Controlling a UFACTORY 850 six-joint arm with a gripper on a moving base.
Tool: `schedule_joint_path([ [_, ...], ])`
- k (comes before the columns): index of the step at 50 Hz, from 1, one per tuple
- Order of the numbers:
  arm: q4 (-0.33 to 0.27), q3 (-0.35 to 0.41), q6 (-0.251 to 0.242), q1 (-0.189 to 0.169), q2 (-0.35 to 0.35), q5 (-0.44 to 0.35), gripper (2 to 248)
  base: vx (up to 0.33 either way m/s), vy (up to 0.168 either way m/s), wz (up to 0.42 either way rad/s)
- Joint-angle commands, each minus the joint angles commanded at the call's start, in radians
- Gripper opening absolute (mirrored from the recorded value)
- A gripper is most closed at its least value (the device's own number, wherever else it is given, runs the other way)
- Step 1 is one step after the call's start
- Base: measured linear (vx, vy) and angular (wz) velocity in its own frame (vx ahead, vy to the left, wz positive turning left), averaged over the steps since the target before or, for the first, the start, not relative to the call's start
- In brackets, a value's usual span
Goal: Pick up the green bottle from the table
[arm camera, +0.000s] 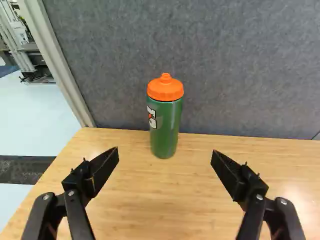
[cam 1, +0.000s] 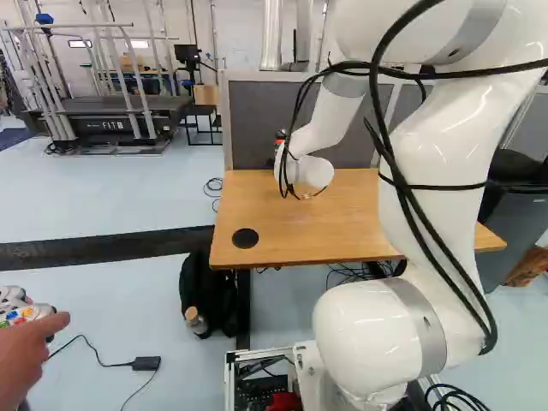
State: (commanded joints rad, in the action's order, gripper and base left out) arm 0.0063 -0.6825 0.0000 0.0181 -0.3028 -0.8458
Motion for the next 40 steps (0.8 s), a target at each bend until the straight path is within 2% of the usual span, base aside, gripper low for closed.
schedule_joint_path([
  [19,0.000,-0.105,0.000,-0.001,-0.086,0.000,247,0.000,0.000,0.000],
  [40,0.000,-0.231,0.000,-0.002,-0.222,0.000,247,0.000,0.000,0.000],
])
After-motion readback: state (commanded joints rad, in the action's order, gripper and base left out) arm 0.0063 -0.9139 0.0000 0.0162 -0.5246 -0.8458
